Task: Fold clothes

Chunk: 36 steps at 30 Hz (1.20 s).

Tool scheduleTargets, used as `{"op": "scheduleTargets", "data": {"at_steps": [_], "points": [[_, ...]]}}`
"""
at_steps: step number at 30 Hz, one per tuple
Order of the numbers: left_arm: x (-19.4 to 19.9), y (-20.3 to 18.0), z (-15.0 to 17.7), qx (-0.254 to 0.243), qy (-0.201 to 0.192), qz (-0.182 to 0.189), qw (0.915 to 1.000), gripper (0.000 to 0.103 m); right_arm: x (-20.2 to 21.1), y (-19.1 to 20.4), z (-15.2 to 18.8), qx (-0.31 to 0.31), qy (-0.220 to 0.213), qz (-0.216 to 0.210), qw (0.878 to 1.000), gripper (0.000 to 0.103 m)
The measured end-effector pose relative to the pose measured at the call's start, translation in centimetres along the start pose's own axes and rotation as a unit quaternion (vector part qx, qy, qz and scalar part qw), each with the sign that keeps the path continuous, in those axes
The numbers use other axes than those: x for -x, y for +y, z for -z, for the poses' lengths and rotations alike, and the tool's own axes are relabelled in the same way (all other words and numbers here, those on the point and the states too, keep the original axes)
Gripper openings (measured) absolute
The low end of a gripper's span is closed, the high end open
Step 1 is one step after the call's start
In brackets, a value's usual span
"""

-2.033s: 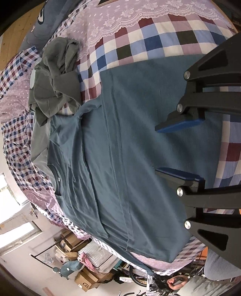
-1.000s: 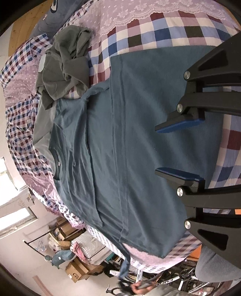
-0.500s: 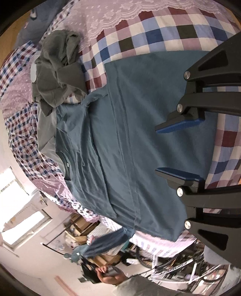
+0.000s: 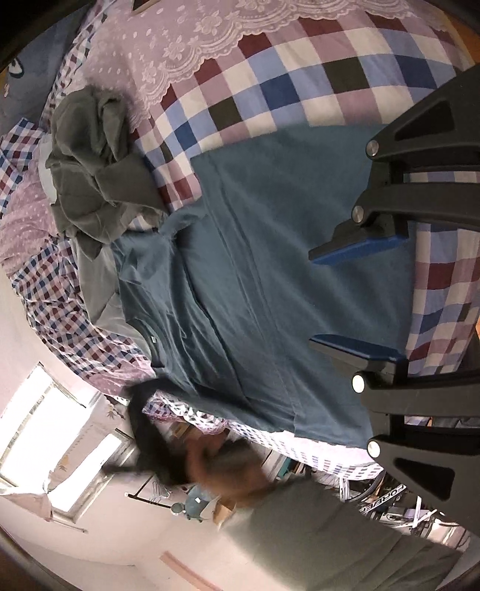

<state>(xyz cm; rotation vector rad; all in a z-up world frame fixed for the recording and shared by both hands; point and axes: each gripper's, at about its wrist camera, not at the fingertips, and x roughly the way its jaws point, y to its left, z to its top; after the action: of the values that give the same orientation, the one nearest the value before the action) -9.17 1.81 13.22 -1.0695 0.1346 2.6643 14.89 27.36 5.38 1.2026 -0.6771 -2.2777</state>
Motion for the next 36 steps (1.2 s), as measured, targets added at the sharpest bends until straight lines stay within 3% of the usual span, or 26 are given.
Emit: {"op": "scheduleTargets", "data": {"at_steps": [6, 7, 8, 10, 12, 15, 18, 22, 26, 29, 32, 36], "points": [[-5.7, -3.2, 4.9, -0.014, 0.094, 0.011, 0.9954, 0.008, 0.6, -0.5, 0.0, -0.005, -0.001, -0.001, 1.0, 0.043], [-5.4, -3.1, 5.2, -0.009, 0.098, 0.019, 0.995, 0.016, 0.7, -0.6, 0.0, -0.007, -0.002, -0.001, 1.0, 0.043], [-4.2, -2.6, 5.4, 0.003, 0.089, 0.03, 0.9956, 0.022, 0.7, -0.7, -0.1, -0.009, -0.003, -0.001, 1.0, 0.043], [-1.8, -1.6, 5.9, 0.028, 0.072, 0.052, 0.9956, 0.055, 0.8, -1.0, -0.1, -0.014, -0.004, -0.001, 1.0, 0.043], [0.5, -0.6, 6.4, 0.052, 0.055, 0.075, 0.9943, 0.065, 0.9, -1.1, -0.2, -0.018, -0.005, -0.001, 1.0, 0.043], [4.3, 1.1, 7.1, 0.091, 0.027, 0.105, 0.9899, 0.07, 0.7, -0.8, -0.1, -0.01, -0.004, -0.002, 1.0, 0.043], [10.2, 4.4, 8.2, 0.14, -0.013, 0.11, 0.984, 0.076, 0.2, -0.2, 0.0, 0.0, 0.002, -0.002, 1.0, 0.043], [17.2, 9.5, 10.8, 0.182, -0.055, 0.075, 0.9789, 0.084, -0.4, 0.6, 0.1, 0.022, 0.009, 0.006, 1.0, 0.045], [23.2, 13.6, 14.7, 0.213, -0.1, 0.016, 0.9719, 0.085, -0.1, 1.0, 0.1, 0.037, -0.007, 0.004, 0.999, 0.045], [25.1, 15.6, 17.6, 0.245, -0.125, -0.016, 0.9613, 0.085, 0.1, 1.1, 0.0, 0.033, -0.019, 0.006, 0.999, 0.045], [25.0, 17.6, 20.3, 0.296, -0.141, -0.03, 0.9442, 0.085, -0.3, 1.1, -0.1, 0.025, -0.027, 0.01, 0.999, 0.045], [22.5, 20.5, 23.7, 0.382, -0.164, -0.004, 0.9094, 0.085, -1.1, 1.6, 0.1, 0.025, -0.028, 0.022, 0.999, 0.045]]}}
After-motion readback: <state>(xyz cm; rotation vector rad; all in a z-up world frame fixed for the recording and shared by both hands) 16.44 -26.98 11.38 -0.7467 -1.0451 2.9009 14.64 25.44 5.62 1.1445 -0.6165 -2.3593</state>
